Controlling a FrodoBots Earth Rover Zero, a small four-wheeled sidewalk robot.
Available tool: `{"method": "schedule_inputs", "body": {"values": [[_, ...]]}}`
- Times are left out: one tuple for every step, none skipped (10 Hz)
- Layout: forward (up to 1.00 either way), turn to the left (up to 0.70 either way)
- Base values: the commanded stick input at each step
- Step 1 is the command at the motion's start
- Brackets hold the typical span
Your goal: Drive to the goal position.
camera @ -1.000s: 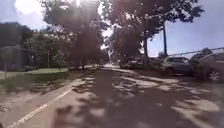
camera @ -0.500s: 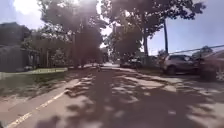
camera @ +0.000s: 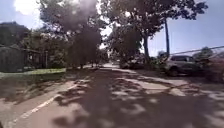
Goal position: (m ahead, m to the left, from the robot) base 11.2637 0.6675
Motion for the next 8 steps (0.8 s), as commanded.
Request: {"method": "schedule_inputs", "body": {"values": [[0.70,0.00],[0.70,0.00],[0.70,0.00],[0.70,0.00],[0.70,0.00],[0.70,0.00],[0.70,0.00],[0.70,0.00]]}}
